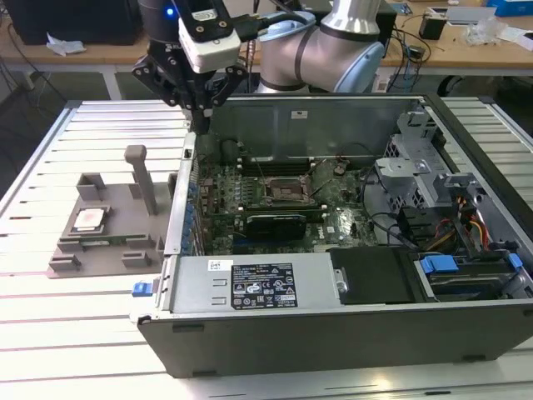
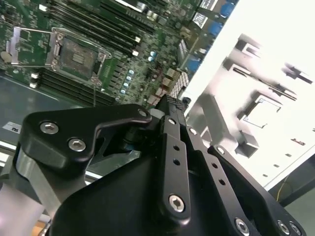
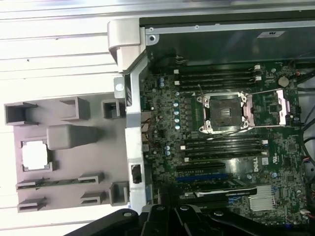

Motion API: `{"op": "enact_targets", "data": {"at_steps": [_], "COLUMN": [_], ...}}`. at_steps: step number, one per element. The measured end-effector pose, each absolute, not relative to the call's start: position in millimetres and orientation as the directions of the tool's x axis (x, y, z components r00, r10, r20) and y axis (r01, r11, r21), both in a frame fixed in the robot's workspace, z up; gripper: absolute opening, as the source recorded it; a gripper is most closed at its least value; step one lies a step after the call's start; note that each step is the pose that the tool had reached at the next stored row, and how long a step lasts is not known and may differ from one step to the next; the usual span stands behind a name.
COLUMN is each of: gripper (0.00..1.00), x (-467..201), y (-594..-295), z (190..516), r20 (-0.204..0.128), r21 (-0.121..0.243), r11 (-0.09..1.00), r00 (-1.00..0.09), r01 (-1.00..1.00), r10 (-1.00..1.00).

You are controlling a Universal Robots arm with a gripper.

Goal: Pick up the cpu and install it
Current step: 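Reach for the cpu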

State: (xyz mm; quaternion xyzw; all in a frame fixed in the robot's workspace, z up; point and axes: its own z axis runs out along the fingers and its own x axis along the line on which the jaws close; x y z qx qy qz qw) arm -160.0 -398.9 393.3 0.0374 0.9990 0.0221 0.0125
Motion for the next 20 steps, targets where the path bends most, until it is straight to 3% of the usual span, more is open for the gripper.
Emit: {"op": "enact_targets", "data": {"at_steps": [20], "gripper": [0.11], "x": [-206.3], "y": [-398.9], "z": [393.3], "r20": [-0.023], "r21": [0.045], "r11": [0.996], "r00": [-0.997], "r01": [0.074], "r10": [0.075]}}
